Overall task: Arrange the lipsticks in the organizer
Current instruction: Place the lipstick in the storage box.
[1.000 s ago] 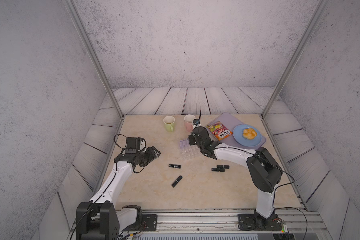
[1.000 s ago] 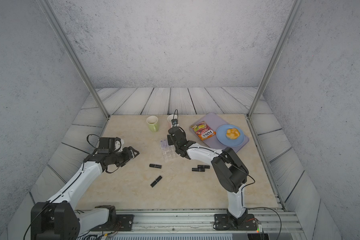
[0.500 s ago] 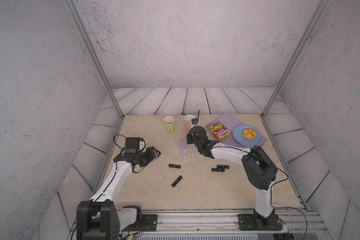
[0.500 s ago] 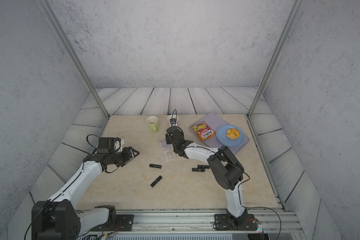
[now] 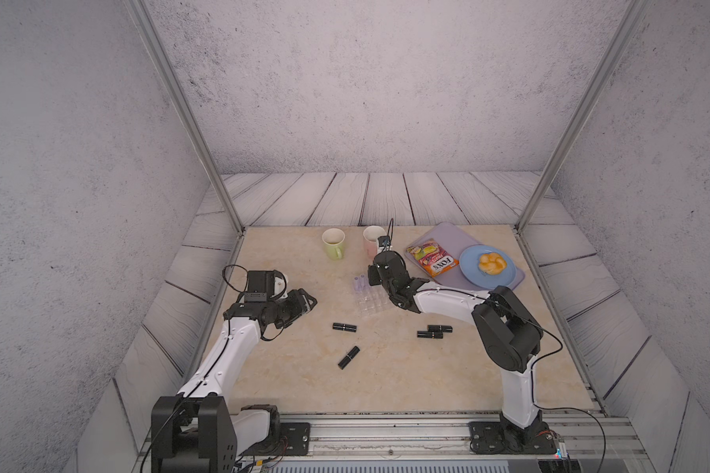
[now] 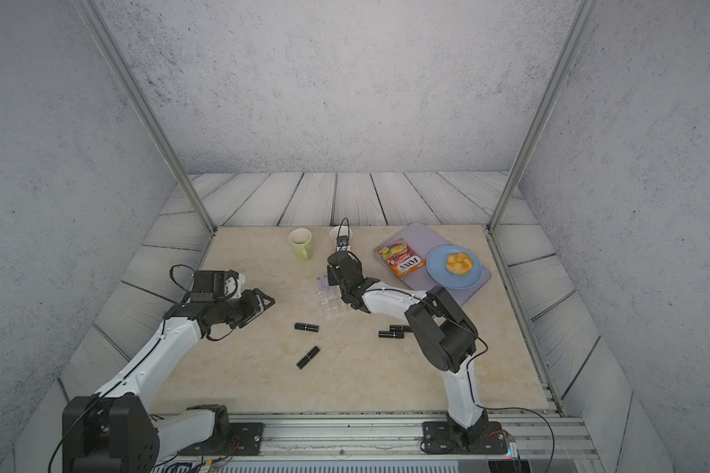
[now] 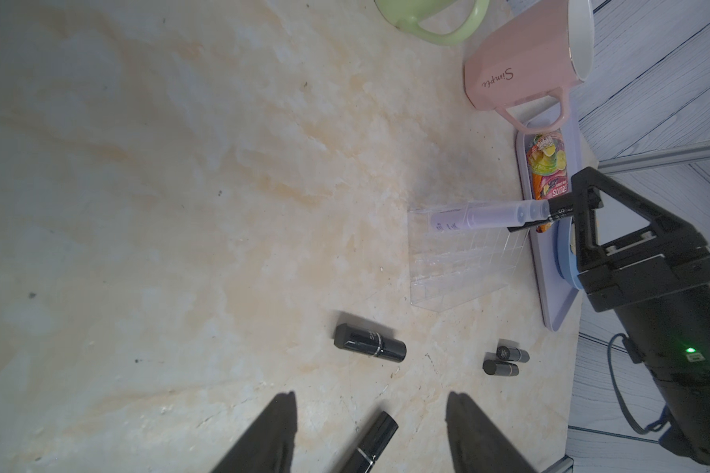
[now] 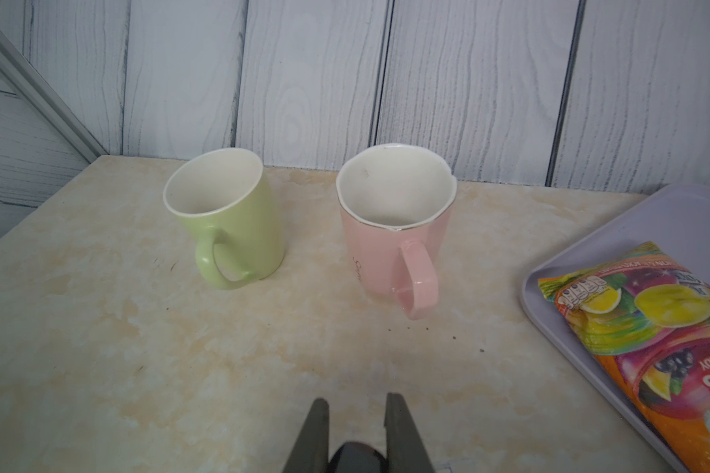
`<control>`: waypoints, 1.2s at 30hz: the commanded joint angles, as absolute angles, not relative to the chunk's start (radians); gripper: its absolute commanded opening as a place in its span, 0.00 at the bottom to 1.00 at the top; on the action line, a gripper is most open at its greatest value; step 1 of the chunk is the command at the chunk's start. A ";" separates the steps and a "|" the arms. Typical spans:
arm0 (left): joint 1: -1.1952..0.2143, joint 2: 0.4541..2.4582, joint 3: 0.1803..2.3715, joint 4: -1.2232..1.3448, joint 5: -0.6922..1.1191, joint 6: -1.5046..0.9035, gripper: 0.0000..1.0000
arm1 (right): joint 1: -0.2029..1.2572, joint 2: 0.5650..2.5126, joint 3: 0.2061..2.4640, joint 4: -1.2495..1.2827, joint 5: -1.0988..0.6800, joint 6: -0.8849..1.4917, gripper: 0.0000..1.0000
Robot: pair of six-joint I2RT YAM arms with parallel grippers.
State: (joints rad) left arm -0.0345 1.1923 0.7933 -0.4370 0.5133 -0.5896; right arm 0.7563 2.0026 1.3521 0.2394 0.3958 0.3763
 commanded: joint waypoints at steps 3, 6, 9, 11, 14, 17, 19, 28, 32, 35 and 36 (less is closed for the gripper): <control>-0.026 1.193 0.782 -0.434 0.522 -0.572 0.63 | 0.753 2.032 1.358 0.230 0.427 0.408 0.00; -0.025 1.195 0.784 -0.432 0.523 -0.572 0.63 | 0.753 2.035 1.355 0.232 0.429 0.411 0.00; -0.025 1.195 0.784 -0.430 0.523 -0.572 0.63 | 0.753 2.036 1.350 0.240 0.432 0.407 0.00; -0.025 1.195 0.782 -0.429 0.526 -0.572 0.63 | 0.753 2.038 1.345 0.247 0.442 0.404 0.00; -0.025 1.196 0.782 -0.428 0.525 -0.572 0.62 | 0.756 2.037 1.335 0.258 0.450 0.406 0.00; -0.025 1.196 0.783 -0.427 0.526 -0.572 0.62 | 0.765 2.027 1.320 0.272 0.456 0.394 0.05; -0.025 1.196 0.782 -0.425 0.526 -0.571 0.62 | 0.774 2.024 1.314 0.292 0.466 0.381 0.11; -0.025 1.194 0.782 -0.424 0.524 -0.569 0.62 | 0.794 1.988 1.313 0.303 0.510 0.348 0.44; -0.023 1.192 0.782 -0.428 0.518 -0.565 0.62 | 0.798 1.939 1.312 0.266 0.518 0.362 0.48; -0.023 1.185 0.782 -0.437 0.509 -0.559 0.62 | 0.798 1.873 1.309 0.204 0.518 0.380 0.51; -0.023 1.182 0.782 -0.441 0.509 -0.552 0.62 | 0.798 1.845 1.310 0.165 0.517 0.388 0.52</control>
